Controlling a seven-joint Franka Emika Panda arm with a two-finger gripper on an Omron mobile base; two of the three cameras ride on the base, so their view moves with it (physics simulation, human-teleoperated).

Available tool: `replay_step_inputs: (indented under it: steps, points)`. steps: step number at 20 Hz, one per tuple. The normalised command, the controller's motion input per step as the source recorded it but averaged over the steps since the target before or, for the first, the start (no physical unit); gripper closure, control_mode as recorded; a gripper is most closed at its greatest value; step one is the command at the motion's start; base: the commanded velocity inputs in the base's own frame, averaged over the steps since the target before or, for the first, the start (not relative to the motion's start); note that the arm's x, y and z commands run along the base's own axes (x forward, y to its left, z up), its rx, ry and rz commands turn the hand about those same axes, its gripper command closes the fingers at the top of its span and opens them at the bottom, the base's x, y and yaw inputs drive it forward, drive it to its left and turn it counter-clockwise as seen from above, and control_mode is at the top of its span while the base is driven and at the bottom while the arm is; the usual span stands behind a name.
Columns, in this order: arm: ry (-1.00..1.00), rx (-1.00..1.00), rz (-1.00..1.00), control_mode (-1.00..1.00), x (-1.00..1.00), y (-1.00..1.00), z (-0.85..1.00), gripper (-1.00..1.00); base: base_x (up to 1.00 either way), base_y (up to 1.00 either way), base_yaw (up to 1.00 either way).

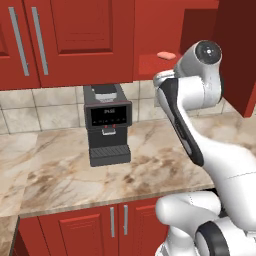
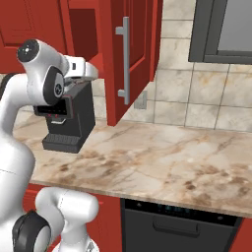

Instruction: Locate and retrieve the bar soap and bar soap from the cabinet. Place them next to the sink.

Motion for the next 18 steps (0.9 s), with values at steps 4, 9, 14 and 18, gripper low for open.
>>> replay_step_inputs:
  steps: [4, 9, 14, 18]
  points:
    - [-0.02, 0.0, -0.03, -1.0, -0.86, 0.0, 0.16, 1.0, 0.0, 0.0, 0.0]
    - [-0.01, 0.0, -0.01, -1.0, -0.83, 0.0, 0.08, 1.0, 0.0, 0.0, 0.0]
    - [0.0, 0.01, -0.01, -1.0, -0.85, 0.01, 0.02, 1.0, 0.0, 0.0, 0.0]
    - [0.02, 0.01, -0.03, -1.0, -0.81, 0.05, 0.0, 1.0, 0.0, 0.0, 0.0]
